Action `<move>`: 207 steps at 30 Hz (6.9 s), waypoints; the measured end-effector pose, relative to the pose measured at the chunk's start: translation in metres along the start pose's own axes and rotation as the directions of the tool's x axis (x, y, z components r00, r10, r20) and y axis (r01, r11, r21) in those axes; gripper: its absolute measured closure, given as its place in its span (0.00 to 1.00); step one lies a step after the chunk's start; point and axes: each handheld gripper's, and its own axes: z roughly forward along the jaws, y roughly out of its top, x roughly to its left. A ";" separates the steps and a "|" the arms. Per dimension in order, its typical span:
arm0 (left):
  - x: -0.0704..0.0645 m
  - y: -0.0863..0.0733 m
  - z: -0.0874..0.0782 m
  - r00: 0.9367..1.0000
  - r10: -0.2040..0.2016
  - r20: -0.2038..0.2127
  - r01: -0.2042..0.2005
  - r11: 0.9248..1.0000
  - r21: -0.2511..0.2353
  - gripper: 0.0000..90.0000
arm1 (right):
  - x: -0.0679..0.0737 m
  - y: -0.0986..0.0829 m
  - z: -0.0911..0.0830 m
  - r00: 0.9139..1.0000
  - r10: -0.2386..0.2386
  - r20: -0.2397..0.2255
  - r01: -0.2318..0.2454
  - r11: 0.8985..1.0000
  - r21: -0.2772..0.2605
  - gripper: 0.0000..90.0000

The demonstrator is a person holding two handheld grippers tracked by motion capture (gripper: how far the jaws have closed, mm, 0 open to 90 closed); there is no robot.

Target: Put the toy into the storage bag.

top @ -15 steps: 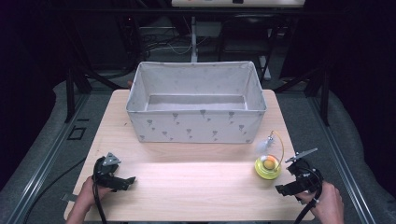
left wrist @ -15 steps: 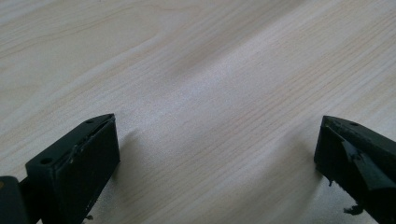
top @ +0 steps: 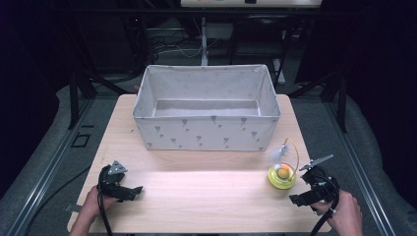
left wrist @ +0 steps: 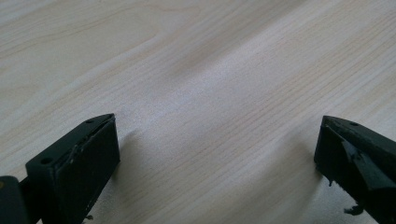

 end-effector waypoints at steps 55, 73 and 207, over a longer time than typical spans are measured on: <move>0.000 0.000 0.000 1.000 -0.003 -0.003 0.003 1.000 0.000 0.00 | -0.001 0.071 -0.045 0.995 -0.098 0.010 0.099 0.994 -0.053 0.40; 0.000 0.000 0.000 1.000 -0.003 -0.002 0.003 1.000 0.000 0.00 | 0.005 0.091 -0.057 0.986 -0.165 0.026 0.164 0.986 0.042 0.84; 0.000 0.000 0.000 1.000 -0.004 0.000 0.004 1.000 -0.004 0.00 | 0.072 0.219 -0.159 0.900 -0.436 -0.024 0.435 0.900 -0.042 0.98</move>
